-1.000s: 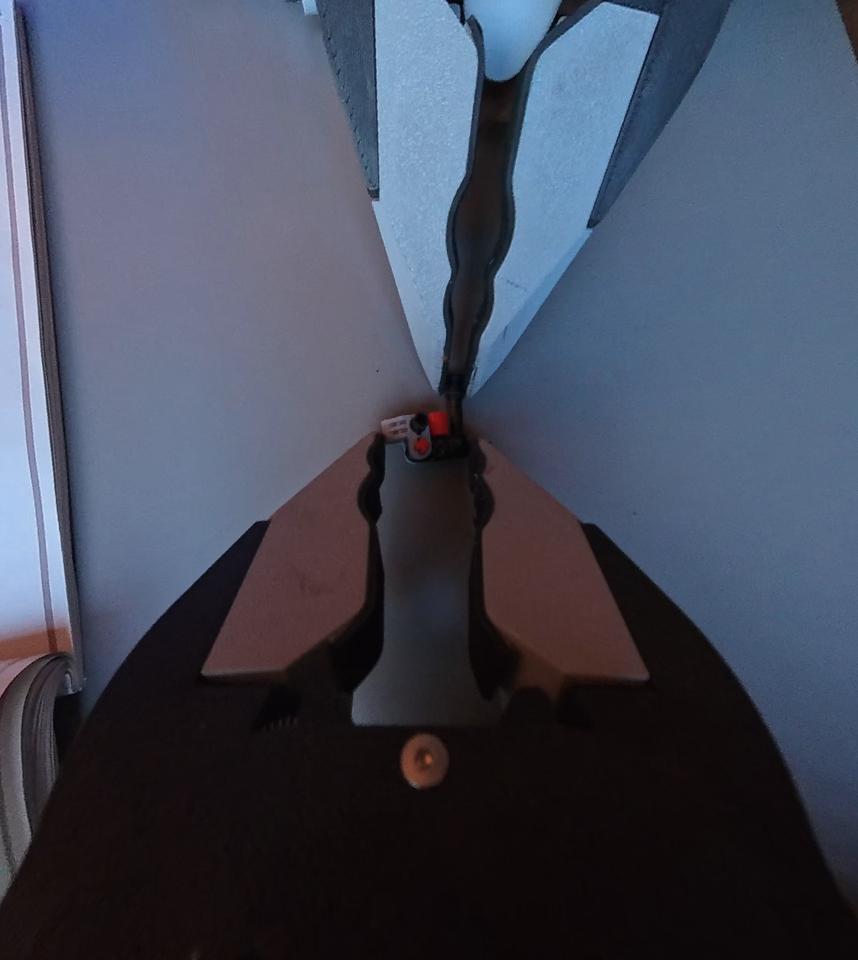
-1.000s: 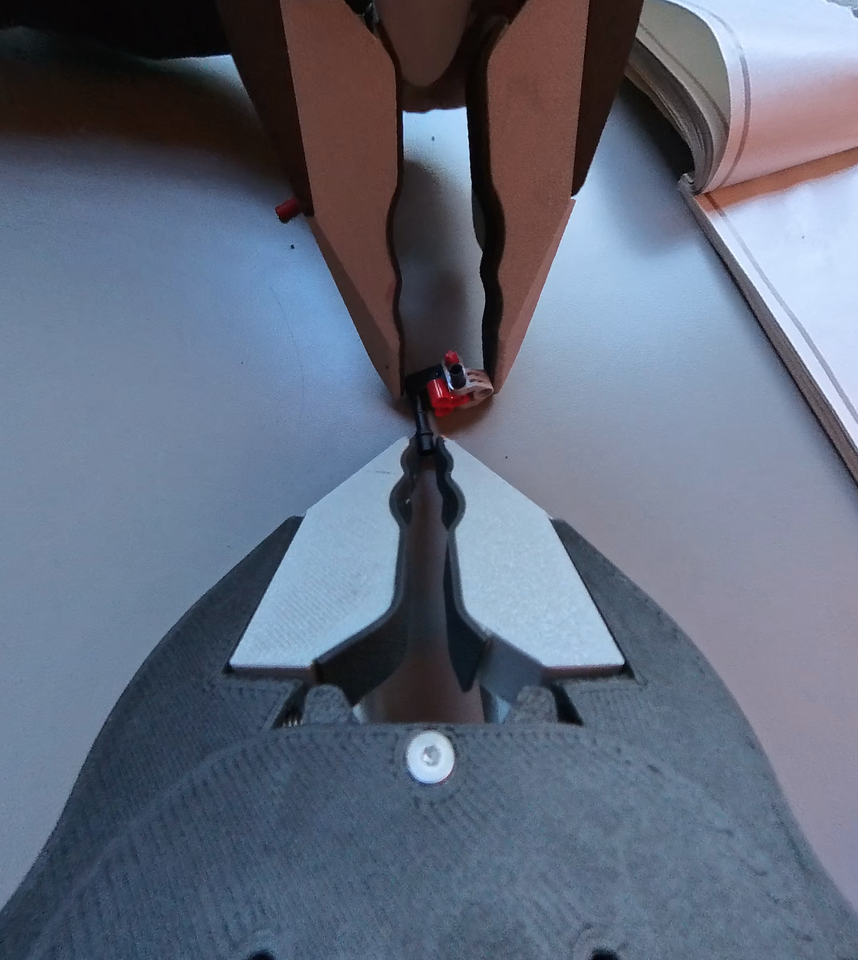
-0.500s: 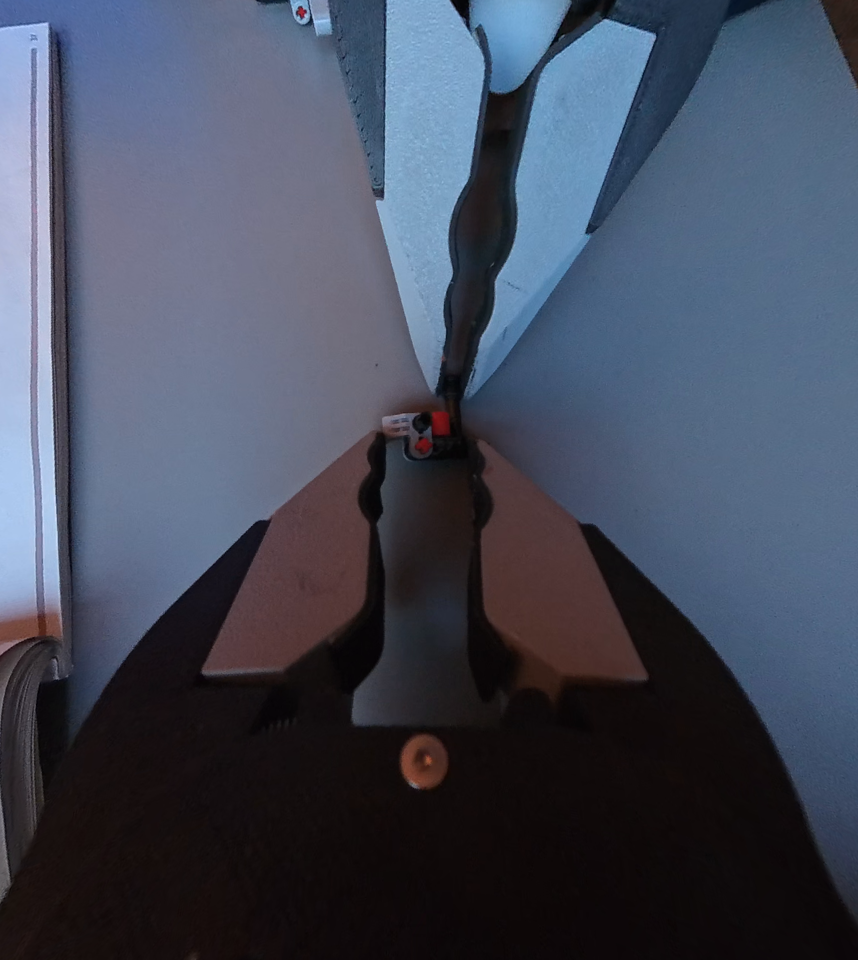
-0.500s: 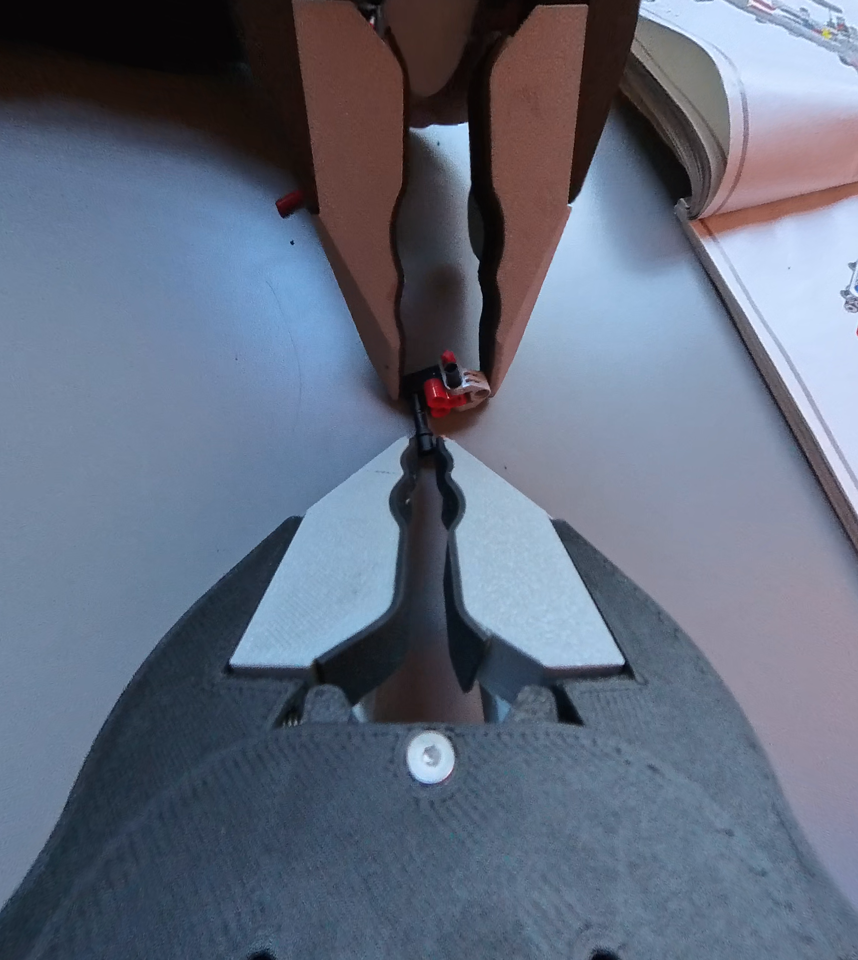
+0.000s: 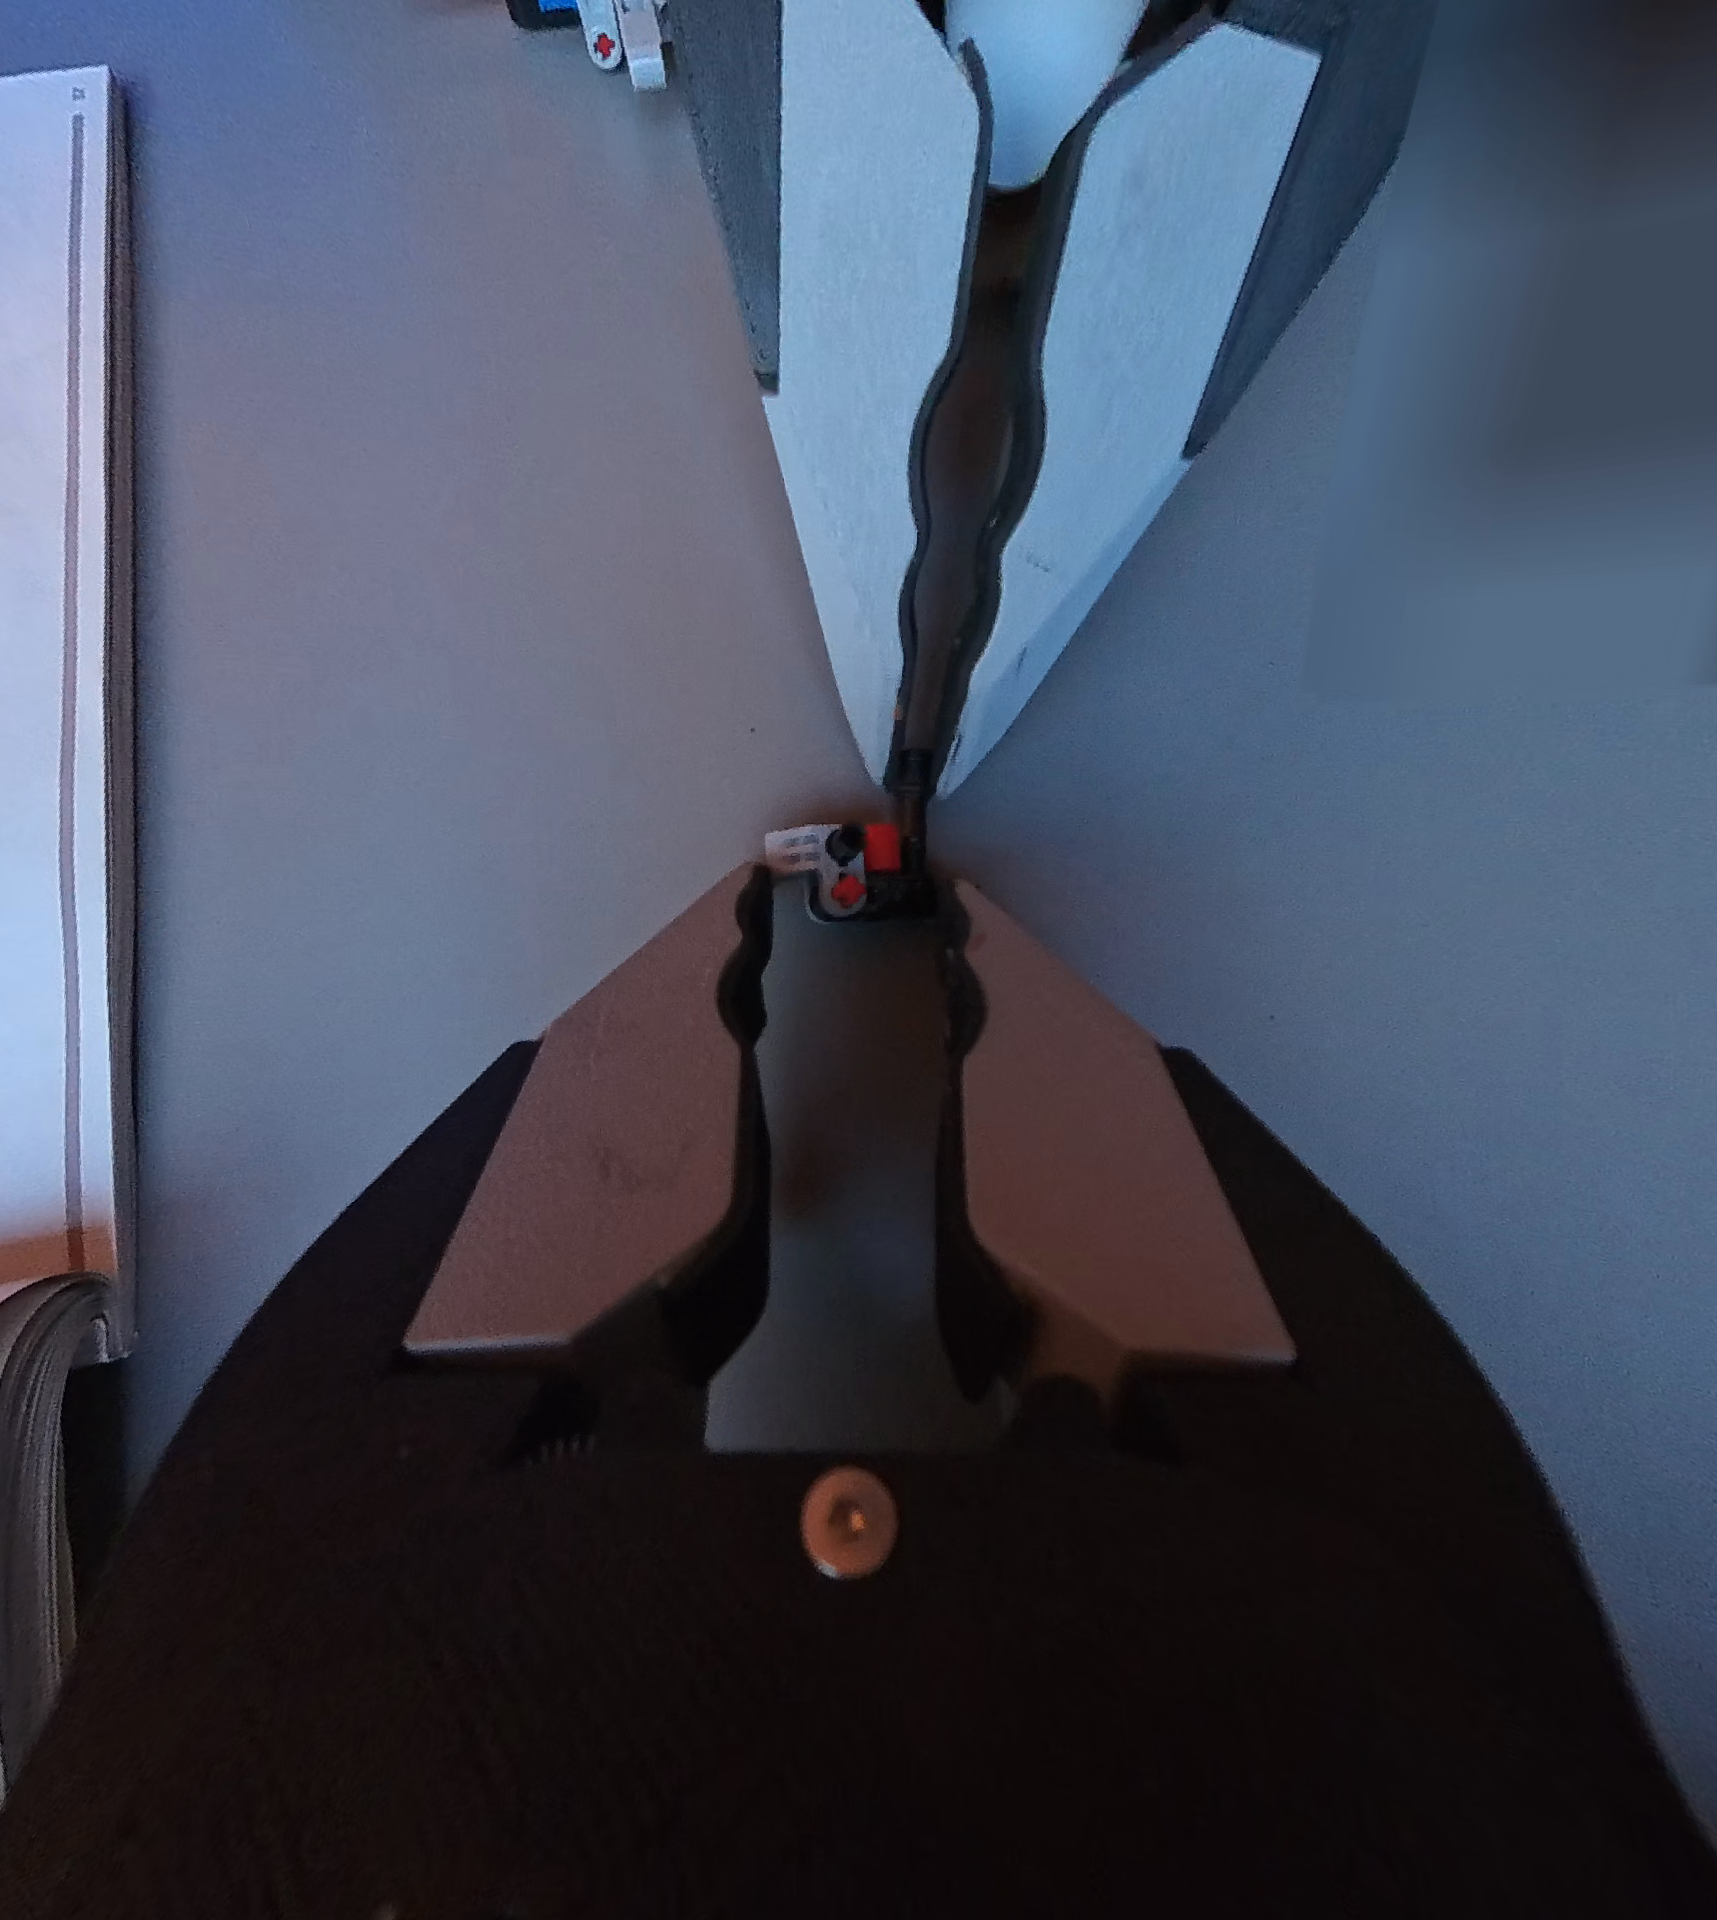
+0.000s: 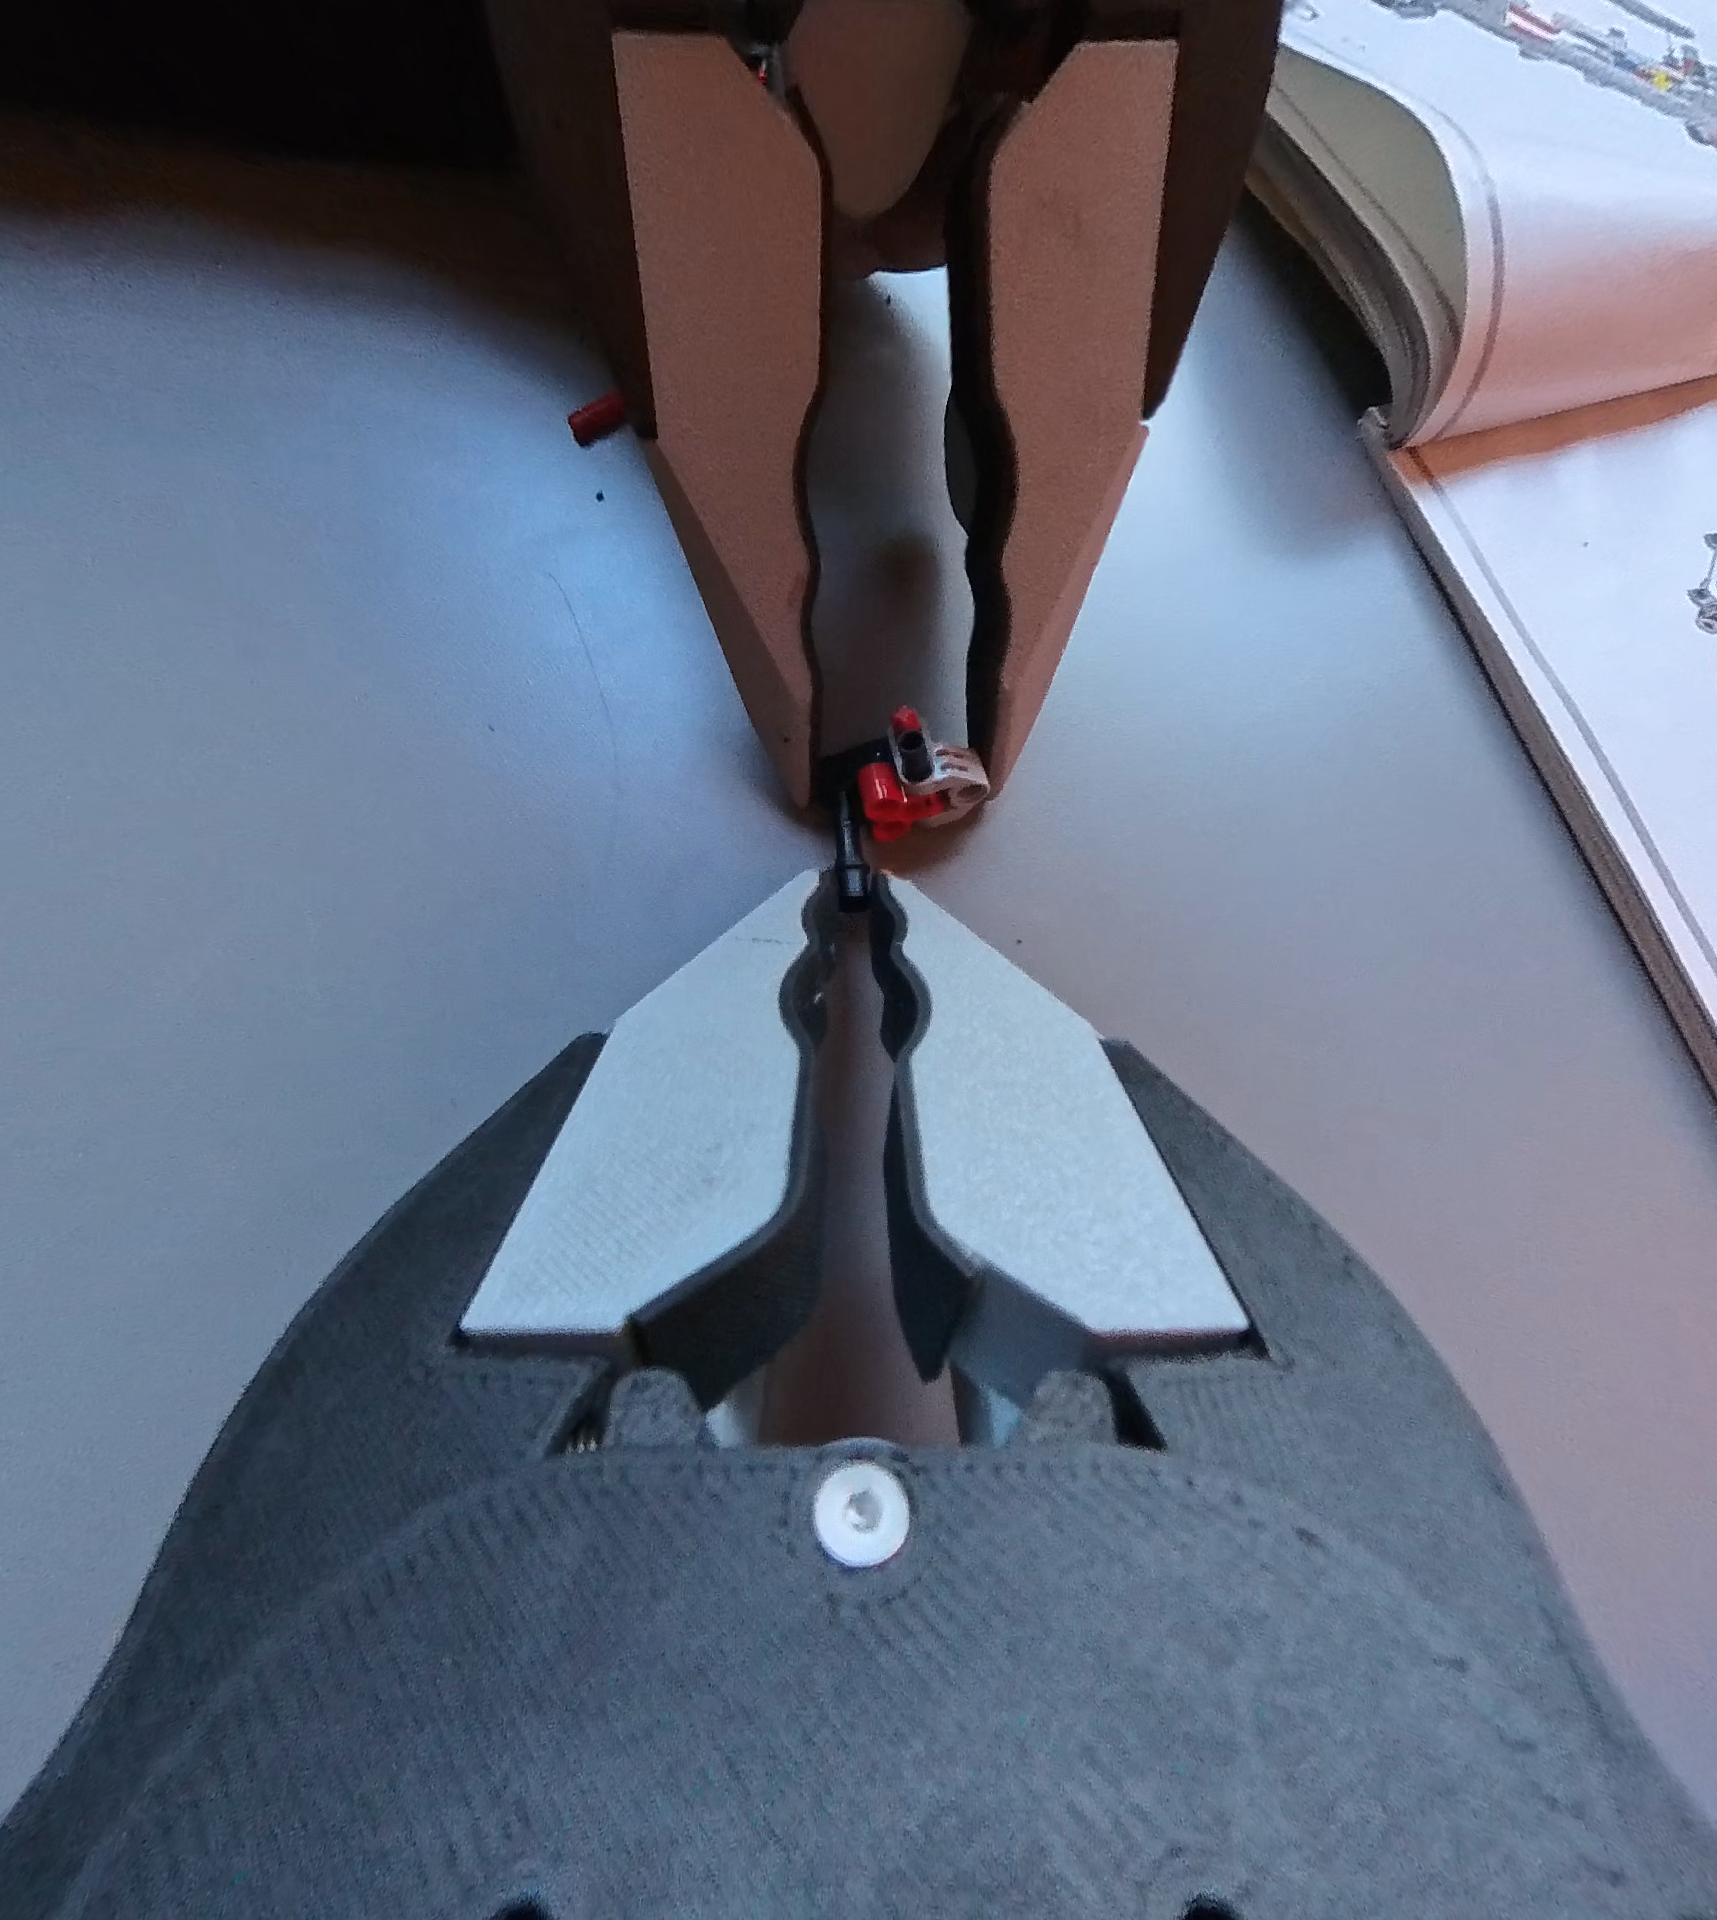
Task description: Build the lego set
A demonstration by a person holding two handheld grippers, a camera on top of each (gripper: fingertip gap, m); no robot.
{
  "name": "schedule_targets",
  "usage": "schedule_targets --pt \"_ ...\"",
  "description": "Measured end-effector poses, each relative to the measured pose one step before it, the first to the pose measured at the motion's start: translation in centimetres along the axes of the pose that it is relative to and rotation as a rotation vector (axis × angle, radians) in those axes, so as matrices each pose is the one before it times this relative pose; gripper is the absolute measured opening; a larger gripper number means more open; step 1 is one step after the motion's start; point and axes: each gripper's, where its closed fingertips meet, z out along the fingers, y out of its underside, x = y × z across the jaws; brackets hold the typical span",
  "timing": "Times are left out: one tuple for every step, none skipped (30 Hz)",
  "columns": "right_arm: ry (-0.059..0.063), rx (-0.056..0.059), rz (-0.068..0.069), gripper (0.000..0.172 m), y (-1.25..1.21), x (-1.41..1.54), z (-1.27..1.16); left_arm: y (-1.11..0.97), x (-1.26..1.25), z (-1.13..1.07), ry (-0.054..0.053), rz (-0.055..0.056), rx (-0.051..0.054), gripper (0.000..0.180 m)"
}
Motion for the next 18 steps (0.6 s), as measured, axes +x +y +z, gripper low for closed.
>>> schedule_targets --pt "0.0068 -0.0101 -0.0112 0.003 0.095 0.025 0.12 0.017 -0.005 -0.009 0.0025 -0.0042 0.0003 0.029" --pt "0.0054 -0.0048 -0.0108 0.003 0.022 0.002 0.064 0.009 0.0 -0.006 0.0021 -0.0028 0.0012 0.029" --pt "0.0008 0.0018 -0.0075 0.003 -0.063 -0.002 0.004 0.004 0.016 0.005 0.001 -0.0008 0.0007 0.029" --pt "-0.0016 0.0095 -0.0052 0.003 -0.162 -0.019 -0.023 0.004 0.015 -0.002 0.0006 -0.0008 -0.0003 0.029" --pt "-0.0015 0.0076 -0.0051 0.003 -0.156 -0.013 0.001 0.008 0.02 -0.001 -0.0008 0.0 -0.0006 0.029" --pt "0.0007 -0.002 -0.0089 0.003 -0.039 -0.013 0.052 0.0 0.008 0.0 0.0 0.0002 0.0002 0.028" --pt "0.006 -0.001 -0.0143 0.003 -0.036 -0.004 0.072 0.009 0.012 0.0 0.0014 -0.0024 0.0005 0.028" --pt "0.0095 -0.0089 -0.0157 0.002 0.06 0.004 0.139 -0.008 0.01 0.013 0.0023 -0.0055 0.0006 0.028" --pt "0.0126 -0.0069 -0.0183 0.002 0.034 0.002 0.131 0.01 0.023 -0.001 0.0005 -0.0059 0.0004 0.028" --pt "0.0128 -0.0021 -0.0168 0.002 0.014 -0.005 0.045 -0.001 0.015 -0.001 -0.0052 -0.003 0.0013 0.027" --pt "0.0084 0.0003 -0.0107 0.003 -0.015 -0.041 0.007 -0.028 0.021 0.009 -0.0103 -0.0019 0.0026 0.027" --pt "0.0023 0.0026 -0.0097 0.003 -0.04 -0.095 0.021 -0.079 0.056 0.034 -0.0141 0.0069 0.0036 0.025" --pt "0.0004 0.002 -0.0094 0.003 -0.061 -0.096 0.039 -0.032 0.05 0.019 -0.0165 0.0129 -0.0055 0.025" --pt "-0.0014 0.0013 -0.001 0.003 -0.008 -0.027 -0.005 0.025 0.019 -0.038 -0.0091 -0.0026 -0.0123 0.025" --pt "-0.0125 0.0027 0.0051 0.003 -0.029 -0.089 0.009 0.026 0.128 -0.031 0.0059 -0.0155 -0.0153 0.025" --pt "-0.0154 0.003 0.0062 0.003 -0.029 -0.119 -0.007 -0.016 0.115 -0.028 0.0064 -0.0088 -0.0097 0.025" --pt "-0.01 0.0017 0.0043 0.003 -0.02 -0.069 -0.001 -0.208 0.061 -0.069 -0.0022 0.0052 0.0062 0.025" --pt "-0.0034 0.0002 0.0039 0.003 0.001 0.005 -0.017 -0.34 0.158 -0.152 0.0028 0.0137 0.0183 0.025"
